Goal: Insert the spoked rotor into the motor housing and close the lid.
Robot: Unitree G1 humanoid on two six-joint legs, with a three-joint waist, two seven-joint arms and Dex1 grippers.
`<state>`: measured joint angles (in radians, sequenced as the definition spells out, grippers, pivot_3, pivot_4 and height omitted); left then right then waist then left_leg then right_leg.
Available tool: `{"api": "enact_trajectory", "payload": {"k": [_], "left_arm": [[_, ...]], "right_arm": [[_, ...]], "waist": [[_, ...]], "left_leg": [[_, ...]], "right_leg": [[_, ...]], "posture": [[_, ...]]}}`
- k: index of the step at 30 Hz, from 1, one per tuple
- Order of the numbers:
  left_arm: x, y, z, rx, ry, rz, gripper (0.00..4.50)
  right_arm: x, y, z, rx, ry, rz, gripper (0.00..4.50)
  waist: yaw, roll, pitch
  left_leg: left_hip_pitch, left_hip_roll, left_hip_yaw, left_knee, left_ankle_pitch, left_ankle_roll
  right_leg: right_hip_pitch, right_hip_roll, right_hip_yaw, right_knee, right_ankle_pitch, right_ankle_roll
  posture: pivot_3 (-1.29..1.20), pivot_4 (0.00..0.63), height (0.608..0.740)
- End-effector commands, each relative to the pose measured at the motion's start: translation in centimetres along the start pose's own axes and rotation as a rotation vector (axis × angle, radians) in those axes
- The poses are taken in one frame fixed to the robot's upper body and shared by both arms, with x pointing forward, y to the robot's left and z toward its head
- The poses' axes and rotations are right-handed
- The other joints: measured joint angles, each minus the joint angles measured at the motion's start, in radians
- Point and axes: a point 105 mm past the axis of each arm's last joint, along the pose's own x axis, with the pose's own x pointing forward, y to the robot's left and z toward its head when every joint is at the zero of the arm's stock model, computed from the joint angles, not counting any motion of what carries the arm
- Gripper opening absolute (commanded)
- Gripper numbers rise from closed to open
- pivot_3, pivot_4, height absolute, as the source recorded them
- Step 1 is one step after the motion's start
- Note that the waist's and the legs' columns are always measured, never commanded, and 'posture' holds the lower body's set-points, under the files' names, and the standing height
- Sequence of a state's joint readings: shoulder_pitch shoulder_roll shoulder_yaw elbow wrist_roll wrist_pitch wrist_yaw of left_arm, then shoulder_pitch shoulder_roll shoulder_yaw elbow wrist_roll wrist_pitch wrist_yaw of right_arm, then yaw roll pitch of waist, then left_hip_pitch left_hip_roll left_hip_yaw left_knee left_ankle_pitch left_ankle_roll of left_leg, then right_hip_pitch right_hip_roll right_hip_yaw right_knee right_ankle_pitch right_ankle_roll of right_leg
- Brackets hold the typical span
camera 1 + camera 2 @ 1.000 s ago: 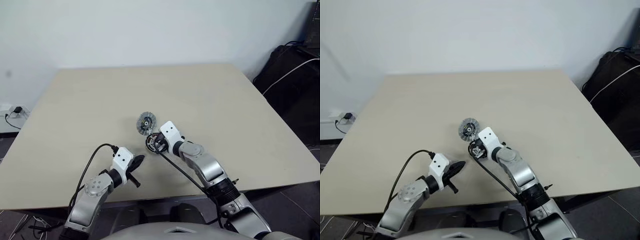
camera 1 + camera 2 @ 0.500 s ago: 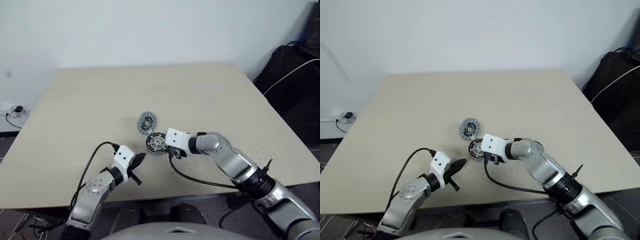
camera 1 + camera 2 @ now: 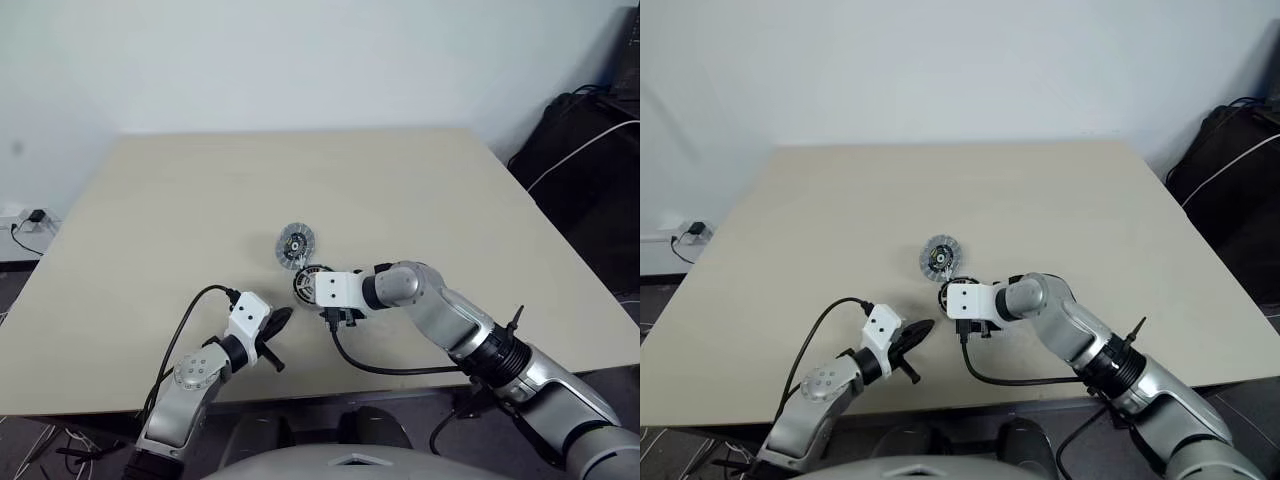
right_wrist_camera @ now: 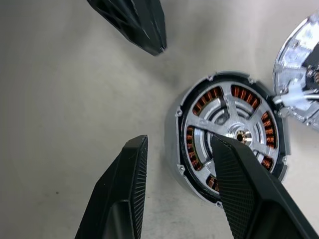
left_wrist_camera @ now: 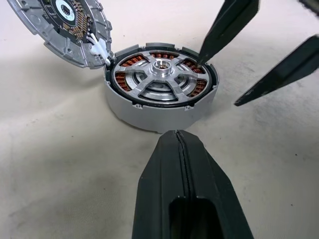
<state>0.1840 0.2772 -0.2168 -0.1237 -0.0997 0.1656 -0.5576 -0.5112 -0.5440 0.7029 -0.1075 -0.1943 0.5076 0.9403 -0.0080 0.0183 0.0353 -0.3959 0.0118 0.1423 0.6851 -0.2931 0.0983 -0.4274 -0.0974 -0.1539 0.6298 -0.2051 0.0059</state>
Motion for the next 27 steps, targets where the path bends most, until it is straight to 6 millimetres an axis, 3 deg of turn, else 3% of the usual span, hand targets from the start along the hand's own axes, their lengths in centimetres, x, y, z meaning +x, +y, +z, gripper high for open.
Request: {"api": "enact_trajectory", "payload": {"k": [1, 16, 19, 24, 27], "left_arm": [[0.1, -0.2, 1.1, 0.012, -0.046, -0.005, 0.0], [-0.2, -0.1, 1.0, -0.003, -0.054, 0.029, 0.0], [-0.2, -0.1, 1.0, -0.006, -0.056, 0.033, 0.0], [-0.2, -0.1, 1.0, -0.006, -0.057, 0.033, 0.0], [-0.1, -0.1, 1.0, -0.006, -0.058, 0.03, 0.0]], "right_arm": [[-0.2, -1.1, 0.7, -0.053, -0.01, -0.022, 2.13], [1.1, 0.0, -1.2, -0.073, 0.049, 0.088, 2.13], [1.3, -0.3, -1.4, -0.062, 0.054, 0.068, 1.52], [1.5, -0.7, -1.7, -0.045, 0.061, 0.038, 0.0], [1.4, -0.8, -1.8, -0.03, 0.057, 0.028, 0.0]], "waist": [[0.0, 0.0, 0.0], [-0.002, 0.0, 0.0], [-0.003, -0.001, -0.001], [-0.003, -0.002, -0.003], [-0.003, -0.002, -0.003]], "left_leg": [[0.0, 0.0, 0.0, 0.0, 0.0, 0.0], [0.001, 0.0, 0.0, 0.0, 0.001, -0.001], [0.001, 0.0, 0.0, 0.001, 0.001, -0.001], [0.001, 0.0, 0.0, 0.001, 0.001, -0.001], [0.001, 0.0, 0.0, 0.001, 0.001, -0.002]], "right_leg": [[0.0, 0.0, 0.0, 0.0, 0.0, 0.0], [0.0, 0.0, 0.0, 0.001, 0.0, 0.0], [0.0, 0.0, 0.0, 0.002, 0.0, 0.0], [0.0, 0.0, 0.0, 0.002, 0.0, -0.001], [0.0, 0.0, 0.0, 0.003, 0.0, -0.001]], "posture": [[0.0, 0.0, 0.74], [0.0, 0.0, 0.74], [0.0, 0.0, 0.74], [0.0, 0.0, 0.74], [0.0, 0.0, 0.74]]}}
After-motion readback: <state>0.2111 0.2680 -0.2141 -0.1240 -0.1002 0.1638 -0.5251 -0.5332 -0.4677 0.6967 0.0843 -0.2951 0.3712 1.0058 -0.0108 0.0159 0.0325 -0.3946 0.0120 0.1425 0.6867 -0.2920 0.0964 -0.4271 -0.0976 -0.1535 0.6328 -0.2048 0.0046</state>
